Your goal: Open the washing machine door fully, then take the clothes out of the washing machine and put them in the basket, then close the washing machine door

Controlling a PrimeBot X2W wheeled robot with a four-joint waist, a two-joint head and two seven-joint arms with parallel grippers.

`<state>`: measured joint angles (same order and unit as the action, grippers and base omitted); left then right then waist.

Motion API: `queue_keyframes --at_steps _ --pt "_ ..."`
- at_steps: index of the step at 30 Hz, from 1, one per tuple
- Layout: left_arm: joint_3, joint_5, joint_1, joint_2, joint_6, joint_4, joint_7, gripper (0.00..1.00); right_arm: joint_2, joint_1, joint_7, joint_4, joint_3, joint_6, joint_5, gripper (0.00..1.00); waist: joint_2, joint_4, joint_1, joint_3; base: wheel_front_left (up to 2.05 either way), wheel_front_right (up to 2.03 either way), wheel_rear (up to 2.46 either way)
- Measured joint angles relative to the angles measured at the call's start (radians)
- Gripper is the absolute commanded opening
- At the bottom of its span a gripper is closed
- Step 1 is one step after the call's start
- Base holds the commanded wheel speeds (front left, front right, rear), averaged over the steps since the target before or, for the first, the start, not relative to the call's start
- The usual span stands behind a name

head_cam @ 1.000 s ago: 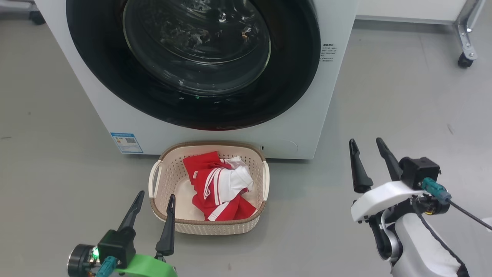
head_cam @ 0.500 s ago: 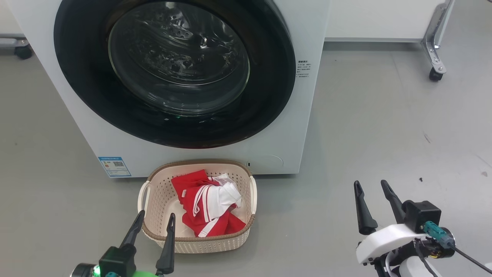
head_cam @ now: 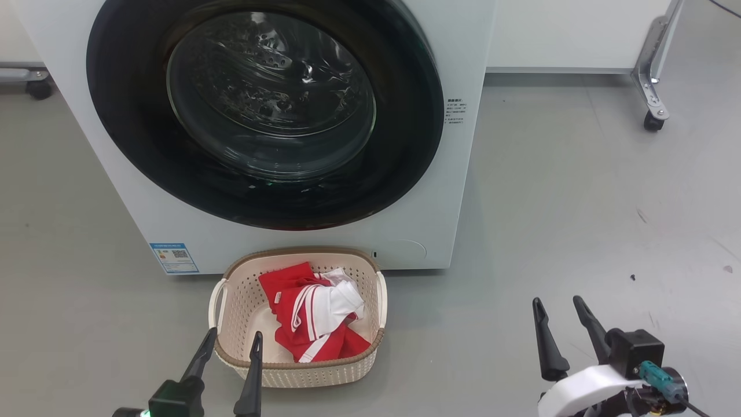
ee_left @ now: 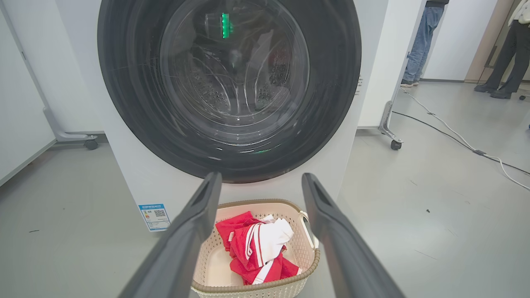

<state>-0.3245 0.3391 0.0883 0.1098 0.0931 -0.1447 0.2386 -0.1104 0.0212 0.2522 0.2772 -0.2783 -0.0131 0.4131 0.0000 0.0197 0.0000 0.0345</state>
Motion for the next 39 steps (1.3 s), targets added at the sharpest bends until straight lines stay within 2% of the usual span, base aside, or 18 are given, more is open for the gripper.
queue_keyframes --at_steps 33,34,39 --pt "0.002 0.0 0.006 0.001 0.003 0.019 -0.001 1.0 -0.006 0.07 0.0 -0.057 -0.001 0.025 -0.021 1.0 0.0 0.009 0.0 -0.001 0.0 0.0 0.0" --pt "0.001 0.0 0.006 0.001 0.003 0.019 -0.001 0.0 -0.007 0.07 0.0 -0.058 -0.001 0.025 -0.021 0.0 0.0 0.01 0.0 -0.001 0.0 0.0 0.0" --pt "-0.007 0.0 0.018 -0.008 0.003 -0.023 -0.001 0.0 0.003 0.088 0.0 -0.019 -0.005 0.025 -0.021 0.0 0.0 0.01 0.0 -0.001 0.0 0.0 0.0"
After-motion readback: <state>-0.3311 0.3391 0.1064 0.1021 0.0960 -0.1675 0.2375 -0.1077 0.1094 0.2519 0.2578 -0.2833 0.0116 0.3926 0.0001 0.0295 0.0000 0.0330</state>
